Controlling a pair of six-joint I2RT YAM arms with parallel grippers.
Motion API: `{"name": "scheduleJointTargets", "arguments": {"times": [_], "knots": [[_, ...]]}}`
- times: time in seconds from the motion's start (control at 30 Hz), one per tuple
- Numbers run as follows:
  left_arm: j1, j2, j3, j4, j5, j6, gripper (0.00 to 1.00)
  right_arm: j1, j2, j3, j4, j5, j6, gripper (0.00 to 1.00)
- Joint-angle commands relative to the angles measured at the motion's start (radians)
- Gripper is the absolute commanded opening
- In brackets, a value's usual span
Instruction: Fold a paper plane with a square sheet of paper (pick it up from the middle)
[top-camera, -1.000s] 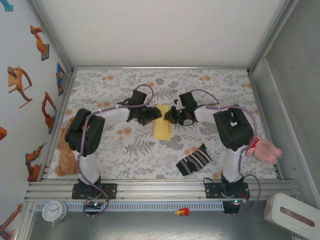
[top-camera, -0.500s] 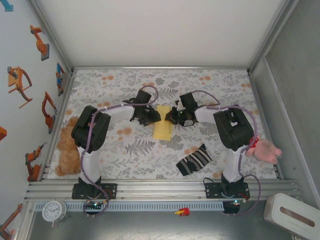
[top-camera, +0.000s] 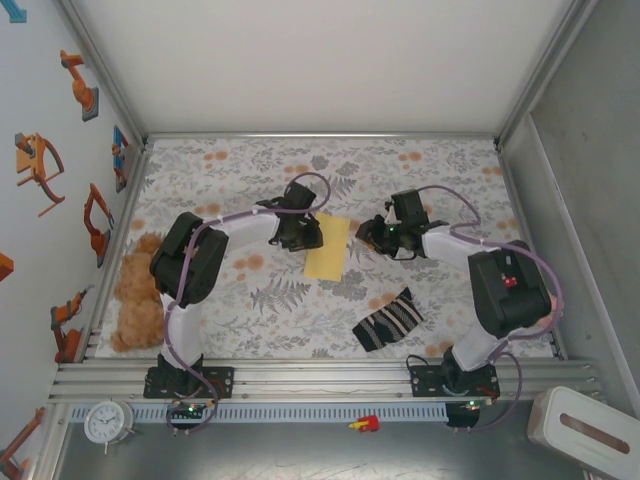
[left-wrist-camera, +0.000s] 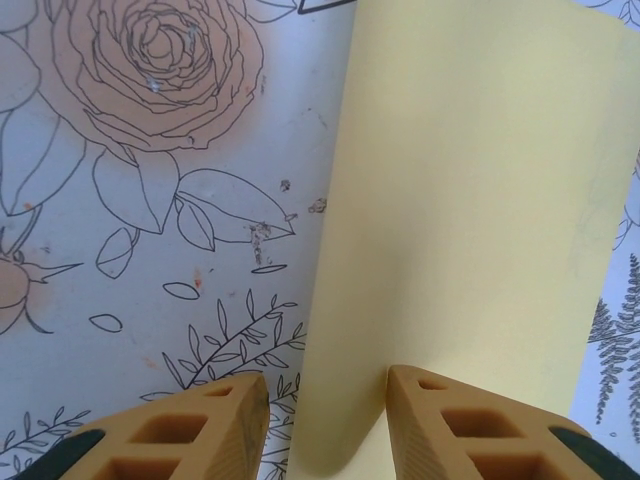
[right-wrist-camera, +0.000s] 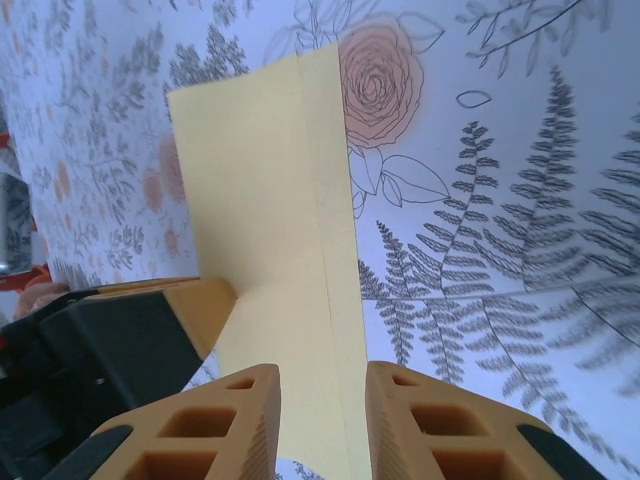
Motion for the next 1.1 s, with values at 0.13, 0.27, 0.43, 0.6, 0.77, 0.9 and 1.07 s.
{"name": "scheduleJointTargets", "arguments": {"times": [0.13, 0.27, 0.43, 0.6, 0.77, 0.9, 1.07], "knots": [[-0.051, 0.182, -0.027, -0.117, -0.037, -0.02, 0.45, 0.0, -0.058, -0.068, -0.01, 0.137, 0.017, 0.29], [-0.069, 0.226, 0.011, -0.125, -0.032, -0.043, 0.47, 0.0, -0.04, -0.068, 0.025, 0.132, 0.026, 0.3], [-0.088, 0.263, 0.031, -0.137, -0.034, -0.033, 0.47, -0.001, -0.031, -0.072, 0.044, 0.126, 0.02, 0.38], [-0.091, 0.286, 0.048, -0.145, -0.028, 0.005, 0.48, 0.0, -0.011, -0.081, 0.069, 0.116, 0.025, 0.38], [-0.094, 0.306, 0.065, -0.158, -0.023, 0.022, 0.5, 0.0, 0.005, -0.084, 0.072, 0.115, 0.026, 0.38], [-0.096, 0.323, 0.069, -0.165, -0.015, 0.056, 0.5, -0.001, 0.009, -0.083, 0.072, 0.117, 0.027, 0.38], [-0.099, 0.33, 0.075, -0.178, -0.029, 0.102, 0.51, 0.0, 0.013, -0.082, 0.072, 0.115, 0.023, 0.37]]}}
